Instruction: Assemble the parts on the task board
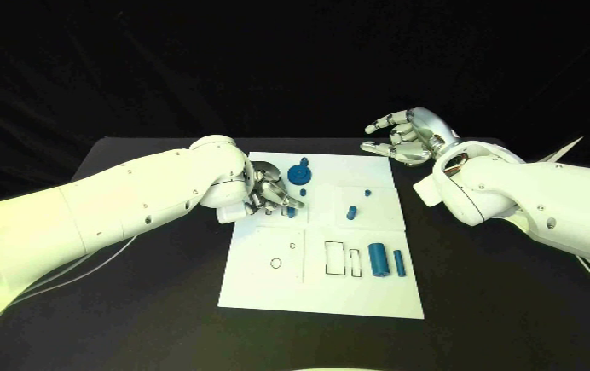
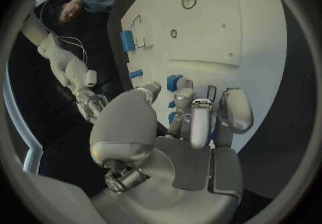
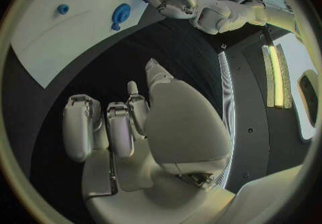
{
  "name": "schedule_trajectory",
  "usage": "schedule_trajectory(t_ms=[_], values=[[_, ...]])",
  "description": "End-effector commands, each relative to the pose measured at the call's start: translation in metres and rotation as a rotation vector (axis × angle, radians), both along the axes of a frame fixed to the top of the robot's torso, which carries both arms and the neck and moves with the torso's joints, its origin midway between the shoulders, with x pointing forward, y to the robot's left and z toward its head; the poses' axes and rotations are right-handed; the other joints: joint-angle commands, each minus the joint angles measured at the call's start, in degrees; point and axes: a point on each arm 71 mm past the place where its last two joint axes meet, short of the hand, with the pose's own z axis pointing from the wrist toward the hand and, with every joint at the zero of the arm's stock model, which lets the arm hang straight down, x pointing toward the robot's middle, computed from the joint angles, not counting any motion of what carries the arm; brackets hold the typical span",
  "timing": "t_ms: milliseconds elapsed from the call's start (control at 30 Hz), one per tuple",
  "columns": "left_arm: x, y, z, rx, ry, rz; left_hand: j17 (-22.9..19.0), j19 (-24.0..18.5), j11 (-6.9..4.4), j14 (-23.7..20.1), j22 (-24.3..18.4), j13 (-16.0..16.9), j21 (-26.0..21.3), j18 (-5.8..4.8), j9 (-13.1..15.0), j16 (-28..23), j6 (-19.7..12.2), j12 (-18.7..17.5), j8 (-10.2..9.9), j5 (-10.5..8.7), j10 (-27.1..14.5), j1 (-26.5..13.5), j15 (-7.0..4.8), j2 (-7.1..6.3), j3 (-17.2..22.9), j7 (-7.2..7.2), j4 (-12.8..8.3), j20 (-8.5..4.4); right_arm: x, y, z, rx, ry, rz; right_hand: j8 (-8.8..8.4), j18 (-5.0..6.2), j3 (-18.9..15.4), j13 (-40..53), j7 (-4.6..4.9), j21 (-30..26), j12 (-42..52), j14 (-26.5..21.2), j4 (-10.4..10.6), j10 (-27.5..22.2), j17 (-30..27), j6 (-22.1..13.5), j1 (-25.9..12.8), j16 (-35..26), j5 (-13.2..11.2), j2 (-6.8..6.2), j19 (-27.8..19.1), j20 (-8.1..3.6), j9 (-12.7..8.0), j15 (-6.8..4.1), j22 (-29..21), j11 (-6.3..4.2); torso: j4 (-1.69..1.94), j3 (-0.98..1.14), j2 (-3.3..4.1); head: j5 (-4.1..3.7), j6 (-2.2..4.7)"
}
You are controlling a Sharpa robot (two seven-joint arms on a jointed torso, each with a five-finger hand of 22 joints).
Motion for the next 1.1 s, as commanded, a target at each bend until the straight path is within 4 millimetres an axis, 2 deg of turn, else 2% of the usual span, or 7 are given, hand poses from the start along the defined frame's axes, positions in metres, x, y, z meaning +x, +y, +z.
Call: schedule_trajectory(t_ms=[33, 400, 667, 867, 1100], values=[[-0.0003, -0.0014, 0.0004, 0.0, 0.003, -0.006, 12.21, 0.51, -0.86, 5.15, 1.27, 0.95, 0.92, 0.02, 1.38, 1.17, 0.25, 1.14, 1.7, -0.08, 0.2, 0.74, -0.56, 0.2, -0.74, -0.32, 0.24, -0.43, 0.0, 0.0007, -0.0001, -0.002, 0.001, 0.005, 1.17, 0.42, 1.35, 4.22, 0.04, -0.42, 0.22, 5.63, 0.07, -1.14, 12.97, -0.33, -1.4, -0.57, 0.95, 0.97, 1.2, -0.32, 0.65, -0.41, 9.58, -0.07, 0.03, 0.03, -0.01, -0.1, 0.05], [0.0008, 0.0008, -0.0004, 0.004, 0.006, -0.001, 12.28, 0.33, -1.06, 5.17, 1.41, 1.04, 1.07, 0.03, 2.61, 1.21, -0.07, 1.23, 2.34, 0.01, 0.2, 3.38, -0.71, 1.59, 0.3, -0.53, 0.14, -0.56, 0.0, 0.0006, -0.0006, -0.003, 0.007, 0.008, 1.23, 0.42, 1.4, 4.2, 0.05, -0.43, 0.2, 5.6, 0.07, -1.16, 12.87, -0.42, -1.44, -0.63, 1.0, 1.03, 1.2, -0.32, 0.66, -0.4, 9.57, -0.06, 0.06, 0.03, 0.02, -0.18, -0.02], [0.001, 0.0008, -0.0005, 0.004, 0.007, -0.001, 12.28, 0.29, -1.19, 5.16, 1.57, 1.05, 1.17, 0.02, 3.26, 1.21, -0.31, 1.23, 2.5, 0.03, 0.18, 5.27, -0.82, 2.1, 1.45, -0.68, -0.03, -0.66, -0.0001, 0.0011, -0.0008, -0.004, 0.011, 0.011, 1.29, 0.44, 1.44, 4.21, 0.05, -0.53, 0.22, 5.59, 0.06, -1.13, 12.85, -0.46, -1.47, -0.64, 1.02, 1.08, 1.16, -0.31, 0.67, -0.39, 9.52, -0.05, 0.06, 0.03, 0.03, -0.18, -0.12], [0.0009, 0.0006, -0.0005, 0.002, 0.007, -0.003, 12.36, 0.27, -1.36, 5.19, 1.72, 1.13, 1.26, 0.0, 3.84, 1.24, -0.45, 1.25, 2.59, -0.02, 0.22, 7.36, -0.96, 2.06, 2.98, -0.85, -0.42, -0.77, 0.0, 0.0014, -0.0011, -0.004, 0.013, 0.013, 1.29, 0.44, 1.44, 4.21, 0.05, -0.53, 0.22, 5.59, 0.06, -1.13, 12.85, -0.46, -1.47, -0.64, 1.02, 1.08, 1.16, -0.31, 0.67, -0.39, 9.52, -0.05, 0.09, 0.02, 0.06, -0.22, -0.23], [0.0006, 0.0, -0.0005, -0.001, 0.009, -0.005, 12.35, 0.26, -1.38, 5.19, 1.74, 1.19, 1.27, 0.0, 3.9, 1.24, -0.45, 1.29, 2.6, -0.03, 0.26, 7.55, -0.97, 2.02, 3.14, -0.86, -0.44, -0.78, 0.0002, 0.0018, -0.0015, -0.005, 0.015, 0.015, 1.36, 0.43, 1.51, 4.27, 0.05, -0.51, 0.28, 5.59, 0.05, -1.07, 12.85, -0.48, -1.47, -0.64, 1.07, 1.14, 1.18, -0.31, 0.68, -0.39, 9.53, -0.05, 0.06, 0.06, 0.03, -0.12, -0.24]])
